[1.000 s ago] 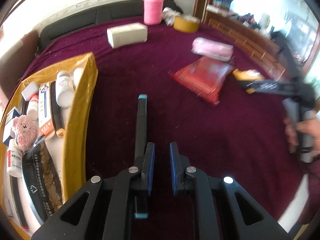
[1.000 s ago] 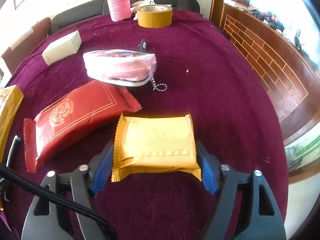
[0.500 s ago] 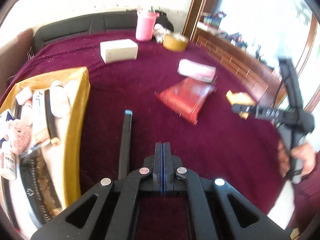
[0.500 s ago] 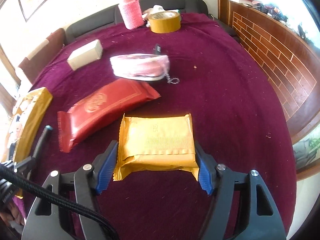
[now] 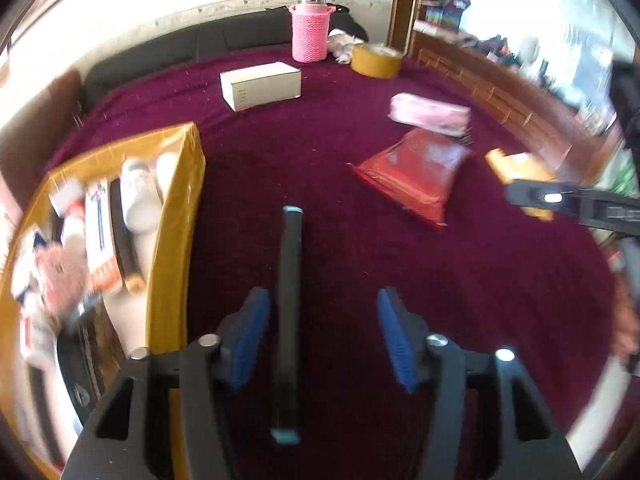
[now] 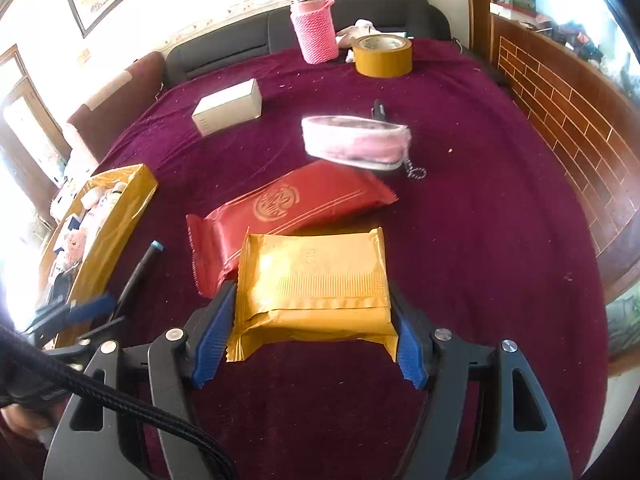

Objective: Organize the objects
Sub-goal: 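Lower the marker into the tray and open the left gripper while the right gripper carries the yellow packet over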

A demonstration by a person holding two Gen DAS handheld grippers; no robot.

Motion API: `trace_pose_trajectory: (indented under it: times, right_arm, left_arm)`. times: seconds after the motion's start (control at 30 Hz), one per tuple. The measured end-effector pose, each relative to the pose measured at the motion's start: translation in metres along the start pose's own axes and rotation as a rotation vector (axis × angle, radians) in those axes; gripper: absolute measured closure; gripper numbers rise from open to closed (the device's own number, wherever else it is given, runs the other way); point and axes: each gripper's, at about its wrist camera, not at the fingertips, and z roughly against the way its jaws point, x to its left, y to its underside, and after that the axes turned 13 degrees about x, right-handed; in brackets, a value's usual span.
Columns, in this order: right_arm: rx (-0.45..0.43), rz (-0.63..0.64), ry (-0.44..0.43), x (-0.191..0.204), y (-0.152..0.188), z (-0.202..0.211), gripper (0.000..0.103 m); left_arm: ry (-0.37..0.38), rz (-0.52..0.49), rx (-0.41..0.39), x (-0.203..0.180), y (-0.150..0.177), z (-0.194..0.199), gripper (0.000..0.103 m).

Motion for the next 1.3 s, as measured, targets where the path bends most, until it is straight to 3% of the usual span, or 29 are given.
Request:
trace_pose_trajectory:
  times: [0.03,0.1,0.17,0.2,0.47,0.77,0.9,1.03,1.3]
  right_arm:
    - [0.000,0.002,-0.001,0.001,0.001,0.000,0.033]
    - [-0.001,0.002,-0.008,0.001,0.002,0.001,0.033]
    - [-0.002,-0.003,-0.021,0.001,0.003,0.002,0.033]
    - [-0.002,-0.004,-0.027,0.000,0.004,0.003,0.033]
    - [-0.007,-0.006,-0.079,0.006,0.005,0.001,0.033]
    - [-0.025,0.114,-0.124,0.056,-0.002,0.015,0.033]
    - [-0.004,0.211,-0.181,0.101,-0.009,0.010,0.033]
    - [0.038,0.314,-0.221,0.150,-0.013,-0.003,0.033]
    - [0.105,0.542,-0.168,0.242,-0.009,-0.035,0.032]
  left_arm:
    - [0.012,0.010,0.042,0.001,-0.004,-0.012,0.052]
    - [0.016,0.009,0.018,0.002,-0.006,-0.015,0.052]
    - [-0.008,0.002,0.005,0.001,-0.006,-0.013,0.090]
    - [0.039,0.008,0.012,0.004,-0.005,-0.011,0.092]
    - [0.208,0.113,-0.019,0.028,0.010,0.013,0.092]
    - [0.281,0.206,-0.160,0.083,0.029,0.092,0.092]
    - [0.208,0.292,-0.184,0.129,0.046,0.111,0.092]
    - [0.137,0.375,-0.129,0.174,0.068,0.101,0.092]
    - [0.036,0.426,-0.017,0.204,0.082,0.059,0.092]
